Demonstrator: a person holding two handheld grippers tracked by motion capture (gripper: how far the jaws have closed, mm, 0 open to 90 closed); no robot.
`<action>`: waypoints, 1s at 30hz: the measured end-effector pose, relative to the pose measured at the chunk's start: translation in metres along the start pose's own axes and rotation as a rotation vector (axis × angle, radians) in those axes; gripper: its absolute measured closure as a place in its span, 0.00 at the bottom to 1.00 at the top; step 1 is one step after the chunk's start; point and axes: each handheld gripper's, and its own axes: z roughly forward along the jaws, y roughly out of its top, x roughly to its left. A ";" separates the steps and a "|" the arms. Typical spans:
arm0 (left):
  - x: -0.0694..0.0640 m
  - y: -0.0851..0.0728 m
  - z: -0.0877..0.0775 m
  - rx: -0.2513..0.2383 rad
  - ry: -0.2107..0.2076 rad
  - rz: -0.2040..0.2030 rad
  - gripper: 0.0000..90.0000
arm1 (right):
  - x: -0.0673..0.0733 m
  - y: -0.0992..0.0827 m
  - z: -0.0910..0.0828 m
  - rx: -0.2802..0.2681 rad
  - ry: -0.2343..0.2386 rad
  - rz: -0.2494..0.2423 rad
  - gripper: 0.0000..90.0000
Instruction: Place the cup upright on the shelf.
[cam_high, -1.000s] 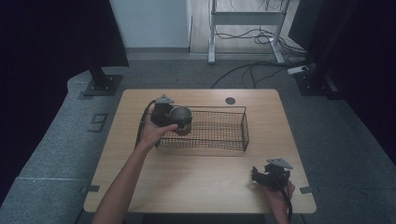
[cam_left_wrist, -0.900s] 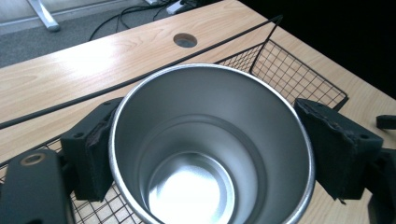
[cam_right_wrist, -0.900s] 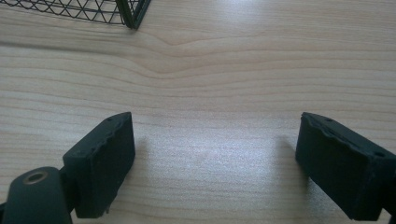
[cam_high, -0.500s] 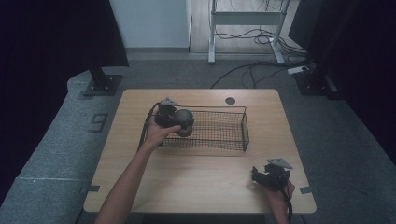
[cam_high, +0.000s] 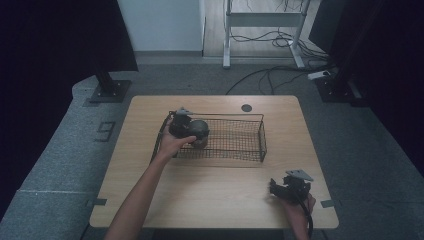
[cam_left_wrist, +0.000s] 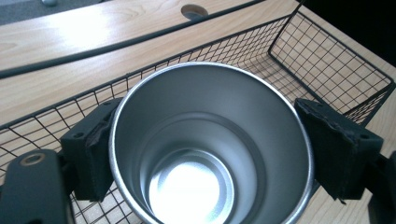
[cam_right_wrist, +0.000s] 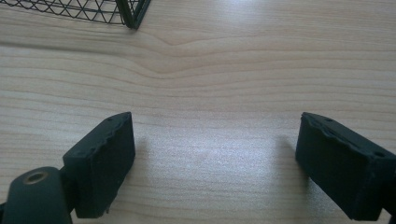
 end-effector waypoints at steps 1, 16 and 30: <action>0.000 0.000 0.001 0.004 0.001 -0.001 0.16 | 0.000 0.000 0.000 0.000 0.000 0.000 0.13; 0.004 -0.002 0.014 0.049 0.018 -0.035 0.16 | 0.000 0.000 0.000 0.000 0.000 0.000 0.13; 0.005 -0.004 0.022 0.094 0.025 -0.057 0.16 | 0.000 0.000 0.000 0.000 0.000 0.000 0.13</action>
